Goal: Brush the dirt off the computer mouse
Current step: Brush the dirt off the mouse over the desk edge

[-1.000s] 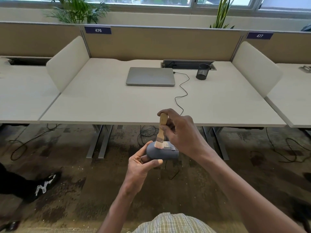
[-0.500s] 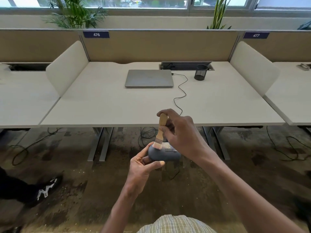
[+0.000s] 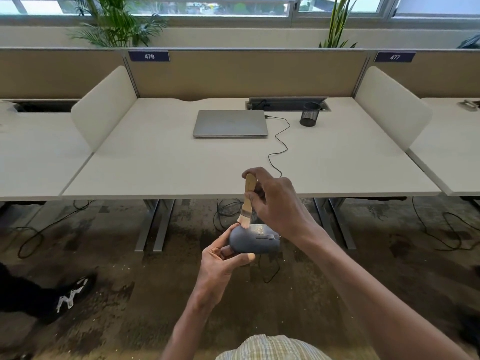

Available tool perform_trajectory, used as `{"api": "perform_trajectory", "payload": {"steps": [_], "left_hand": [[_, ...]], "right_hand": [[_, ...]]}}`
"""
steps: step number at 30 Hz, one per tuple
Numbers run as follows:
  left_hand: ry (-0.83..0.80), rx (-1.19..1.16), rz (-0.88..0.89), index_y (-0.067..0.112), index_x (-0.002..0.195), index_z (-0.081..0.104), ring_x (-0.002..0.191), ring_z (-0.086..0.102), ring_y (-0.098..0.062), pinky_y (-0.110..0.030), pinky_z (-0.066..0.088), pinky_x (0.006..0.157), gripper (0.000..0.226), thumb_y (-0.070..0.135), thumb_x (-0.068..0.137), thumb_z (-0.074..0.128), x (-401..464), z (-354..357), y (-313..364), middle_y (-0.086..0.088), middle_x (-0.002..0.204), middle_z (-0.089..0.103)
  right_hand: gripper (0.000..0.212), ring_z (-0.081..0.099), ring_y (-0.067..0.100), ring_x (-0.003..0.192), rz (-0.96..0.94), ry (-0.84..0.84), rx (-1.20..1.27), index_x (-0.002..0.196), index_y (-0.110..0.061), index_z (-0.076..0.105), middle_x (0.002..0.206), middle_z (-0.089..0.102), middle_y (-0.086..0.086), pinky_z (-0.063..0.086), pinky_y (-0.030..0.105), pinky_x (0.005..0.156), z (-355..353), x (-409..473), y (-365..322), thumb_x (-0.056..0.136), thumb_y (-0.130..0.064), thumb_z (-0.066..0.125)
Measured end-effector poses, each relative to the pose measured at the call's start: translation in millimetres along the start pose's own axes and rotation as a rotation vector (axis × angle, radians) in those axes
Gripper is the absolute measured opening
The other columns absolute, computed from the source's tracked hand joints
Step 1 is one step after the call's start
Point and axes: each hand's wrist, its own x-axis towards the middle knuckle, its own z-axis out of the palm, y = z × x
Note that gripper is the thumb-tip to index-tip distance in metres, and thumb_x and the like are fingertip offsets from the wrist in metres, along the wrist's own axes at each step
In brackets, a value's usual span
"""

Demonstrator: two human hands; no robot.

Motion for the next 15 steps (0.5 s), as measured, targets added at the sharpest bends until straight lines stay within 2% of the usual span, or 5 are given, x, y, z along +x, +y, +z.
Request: {"api": "perform_trajectory", "payload": {"steps": [5, 10, 12, 15], "left_hand": [[0.007, -0.001, 0.005, 0.028, 0.136, 0.064, 0.114, 0.074, -0.028, -0.029, 0.063, 0.082, 0.075, 0.003, 0.070, 0.089, 5.4, -4.2, 2.1, -0.006, 0.122, 0.077], [-0.006, -0.012, 0.002, 0.023, 0.141, 0.061, 0.114, 0.074, -0.030, -0.029, 0.062, 0.085, 0.077, -0.002, 0.073, 0.087, 4.4, -8.3, -1.9, -0.011, 0.123, 0.076], [-0.003, -0.016, 0.001, 0.021, 0.143, 0.059, 0.114, 0.073, -0.031, -0.030, 0.062, 0.086, 0.078, -0.002, 0.074, 0.087, 5.0, -10.0, -1.4, -0.013, 0.122, 0.076], [-0.003, -0.014, 0.006, 0.025, 0.140, 0.061, 0.115, 0.073, -0.028, -0.030, 0.063, 0.085, 0.076, 0.000, 0.073, 0.087, 6.1, -10.6, -0.6, -0.008, 0.123, 0.076]], "right_hand": [[0.041, 0.072, 0.018, 0.075, -0.030, 0.049, 0.032, 0.130, -0.018, 0.053, 0.092, 0.073, 0.007, 0.061, 0.030, 0.064, 1.1, 3.4, -0.9, 0.093, -0.009, 0.069], [0.037, 0.070, 0.022, 0.074, 0.029, 0.010, 0.023, 0.129, -0.014, 0.055, 0.088, 0.071, 0.009, 0.060, 0.041, 0.064, 2.5, 6.1, 4.5, 0.094, -0.007, 0.067], [0.037, 0.070, 0.022, 0.074, 0.033, 0.038, 0.034, 0.128, -0.015, 0.056, 0.087, 0.071, 0.009, 0.060, 0.041, 0.065, 0.3, 7.1, 5.3, 0.093, -0.006, 0.068], [0.039, 0.072, 0.020, 0.073, 0.007, 0.044, 0.086, 0.127, -0.015, 0.056, 0.087, 0.072, 0.007, 0.061, 0.037, 0.064, 3.2, 8.5, 1.6, 0.092, -0.005, 0.070]]}}
